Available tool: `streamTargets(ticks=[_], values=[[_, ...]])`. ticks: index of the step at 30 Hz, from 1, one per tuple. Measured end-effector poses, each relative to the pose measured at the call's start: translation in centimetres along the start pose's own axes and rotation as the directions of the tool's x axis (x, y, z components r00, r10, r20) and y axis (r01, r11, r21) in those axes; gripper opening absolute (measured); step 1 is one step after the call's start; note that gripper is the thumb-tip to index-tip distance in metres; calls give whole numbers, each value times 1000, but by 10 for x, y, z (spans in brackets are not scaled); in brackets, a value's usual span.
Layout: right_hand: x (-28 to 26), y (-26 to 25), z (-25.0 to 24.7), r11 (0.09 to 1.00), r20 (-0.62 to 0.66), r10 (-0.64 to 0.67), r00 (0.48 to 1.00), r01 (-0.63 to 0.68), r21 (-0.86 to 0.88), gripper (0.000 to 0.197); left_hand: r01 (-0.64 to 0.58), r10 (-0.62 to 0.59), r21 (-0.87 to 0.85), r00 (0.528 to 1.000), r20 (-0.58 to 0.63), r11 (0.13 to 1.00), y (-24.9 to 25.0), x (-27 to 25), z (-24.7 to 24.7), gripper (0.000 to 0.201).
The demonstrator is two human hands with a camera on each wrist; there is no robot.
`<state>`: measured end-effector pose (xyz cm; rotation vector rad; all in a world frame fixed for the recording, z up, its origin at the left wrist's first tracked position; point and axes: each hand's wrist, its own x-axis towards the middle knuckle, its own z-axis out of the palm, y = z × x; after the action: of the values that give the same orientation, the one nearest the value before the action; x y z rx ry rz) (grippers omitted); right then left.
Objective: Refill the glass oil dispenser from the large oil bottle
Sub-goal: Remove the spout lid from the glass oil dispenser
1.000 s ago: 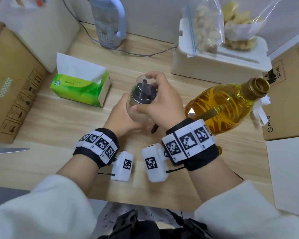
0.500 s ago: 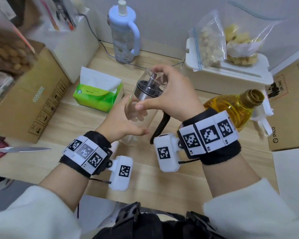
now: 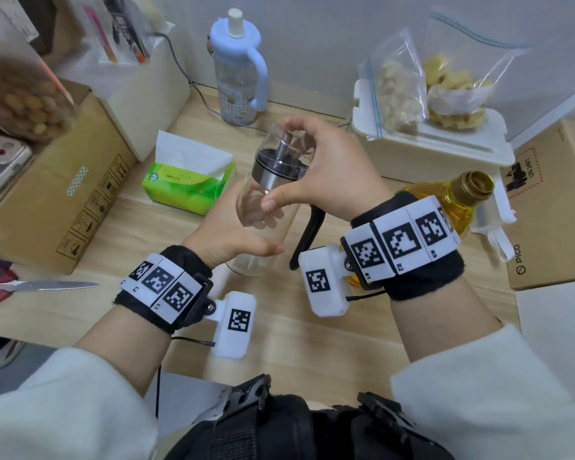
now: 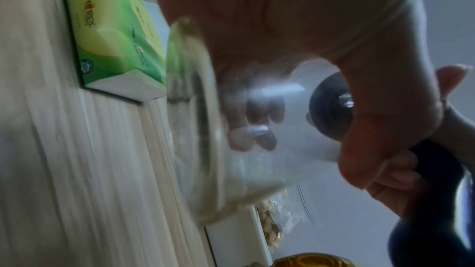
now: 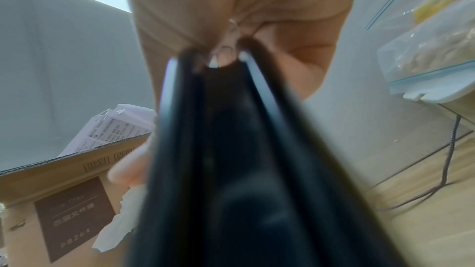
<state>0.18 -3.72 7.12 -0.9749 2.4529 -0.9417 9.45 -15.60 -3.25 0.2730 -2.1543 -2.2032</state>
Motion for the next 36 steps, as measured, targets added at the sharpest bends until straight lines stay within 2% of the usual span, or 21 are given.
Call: streamTargets(ticks=[2, 4, 6, 8, 11, 13, 14, 16, 18, 20, 25, 31, 36], values=[[0, 2, 0, 1000, 4, -1, 1000, 1, 9, 92, 14, -14, 13, 1000, 13, 1000, 0, 1, 0, 79], [0, 5, 1, 998, -11, 9, 1000, -8, 60, 92, 24, -24, 25, 1000, 5, 999, 2, 3, 0, 78], [-1, 8, 3, 977, -71, 35, 997, -19, 214, 91, 19, -19, 13, 999, -48, 1000, 4, 5, 0, 79], [-3, 10, 7, 908, -154, 52, 987, 17, 419, 87, -13, 10, -18, 991, -136, 1000, 7, 6, 4, 82], [-5, 8, 13, 813, -231, 72, 970, 77, 577, 71, -62, 58, -7, 971, -231, 998, 17, 5, 14, 75], [-3, 4, 16, 739, -226, 88, 970, 88, 668, 63, -91, 91, 11, 960, -264, 996, 22, 2, 20, 64], [-3, 2, 16, 715, -203, 85, 976, 82, 695, 68, -101, 101, 16, 956, -277, 995, 24, 1, 22, 62], [-2, 1, 15, 705, -139, 41, 989, 70, 705, 82, -116, 117, 20, 951, -285, 993, 26, -1, 23, 66], [-3, 3, 14, 730, -90, 8, 996, 55, 681, 84, -117, 116, 13, 955, -272, 993, 25, -2, 23, 69], [-6, 7, 13, 744, -58, -17, 998, 51, 667, 84, -111, 106, -4, 964, -242, 994, 23, -3, 21, 64], [-8, 14, 14, 746, -31, -46, 998, 55, 664, 86, -94, 88, -35, 985, -150, 995, 17, -2, 16, 63], [-8, 20, 16, 763, -4, -74, 997, 59, 643, 87, -81, 72, -76, 991, -112, 994, 9, -3, 17, 77], [-6, 20, 12, 759, 9, -118, 993, 84, 645, 91, -82, 73, -117, 994, -81, 990, 10, -2, 17, 73]])
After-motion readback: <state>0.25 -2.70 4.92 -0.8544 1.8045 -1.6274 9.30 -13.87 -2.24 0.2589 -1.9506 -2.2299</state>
